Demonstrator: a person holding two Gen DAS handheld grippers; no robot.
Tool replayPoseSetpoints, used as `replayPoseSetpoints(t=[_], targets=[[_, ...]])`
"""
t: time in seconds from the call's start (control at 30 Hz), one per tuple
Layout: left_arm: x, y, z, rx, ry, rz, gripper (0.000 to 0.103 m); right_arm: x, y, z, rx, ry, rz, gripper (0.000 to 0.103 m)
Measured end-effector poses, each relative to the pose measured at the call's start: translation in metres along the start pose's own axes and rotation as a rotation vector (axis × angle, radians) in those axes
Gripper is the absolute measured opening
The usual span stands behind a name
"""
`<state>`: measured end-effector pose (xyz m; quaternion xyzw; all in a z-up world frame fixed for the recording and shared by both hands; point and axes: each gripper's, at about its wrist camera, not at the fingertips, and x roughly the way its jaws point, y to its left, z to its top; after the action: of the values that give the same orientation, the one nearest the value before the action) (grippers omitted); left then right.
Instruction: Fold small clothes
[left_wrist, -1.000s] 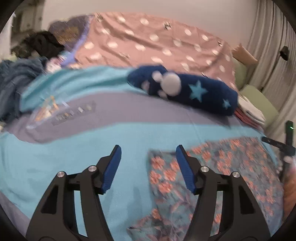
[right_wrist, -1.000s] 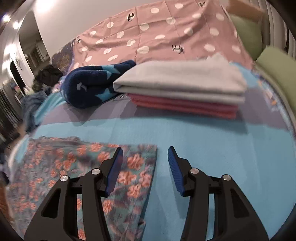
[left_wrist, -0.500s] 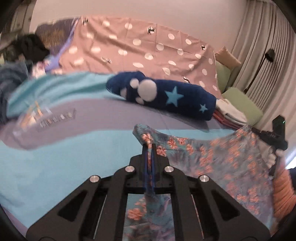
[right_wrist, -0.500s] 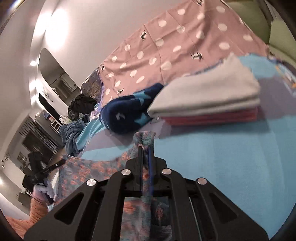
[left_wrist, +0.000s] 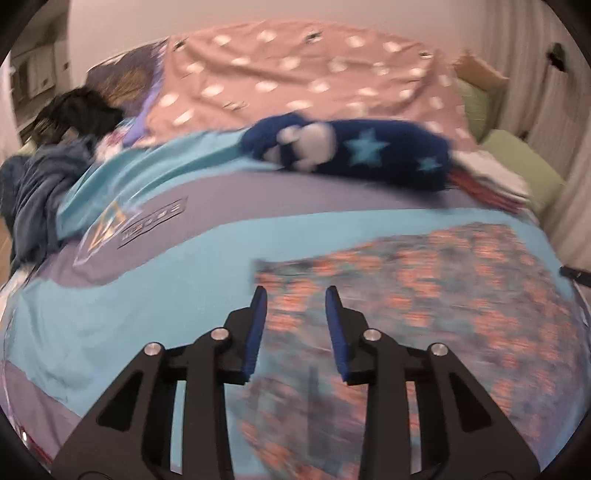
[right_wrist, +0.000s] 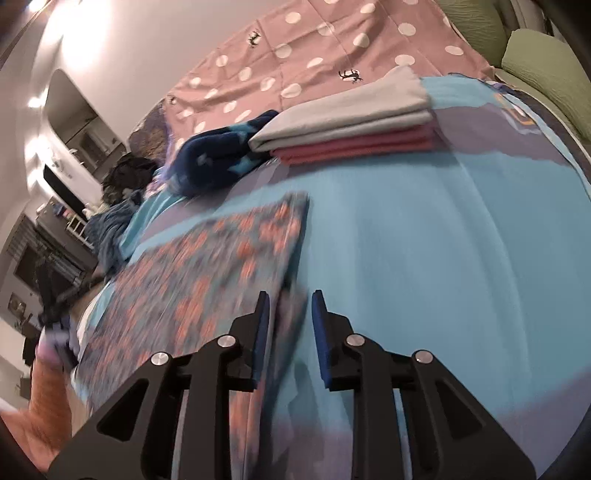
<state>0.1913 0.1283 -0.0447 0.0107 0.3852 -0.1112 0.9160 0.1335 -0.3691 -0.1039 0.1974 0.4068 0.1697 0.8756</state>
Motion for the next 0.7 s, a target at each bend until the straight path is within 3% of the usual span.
replayPoseSetpoints(t=[0.13, 0.3, 0.47, 0.7], targets=[[-0.022, -0.061, -0.009, 0.084, 0.010, -0.131, 0.041, -0.026, 0.005, -0.055, -0.018, 0.033, 0.085, 0.028], [-0.026, -0.154, -0.037, 0.210, 0.092, -0.285, 0.044, -0.043, 0.028, -0.099, -0.136, 0.064, 0.102, 0.033], [-0.024, -0.224, -0.066, 0.294, 0.168, -0.381, 0.044, -0.039, 0.031, -0.114, -0.173, 0.076, 0.066, 0.033], [-0.022, -0.321, -0.092, 0.469, 0.213, -0.478, 0.046, -0.055, -0.008, -0.110, 0.013, -0.026, 0.073, 0.033]])
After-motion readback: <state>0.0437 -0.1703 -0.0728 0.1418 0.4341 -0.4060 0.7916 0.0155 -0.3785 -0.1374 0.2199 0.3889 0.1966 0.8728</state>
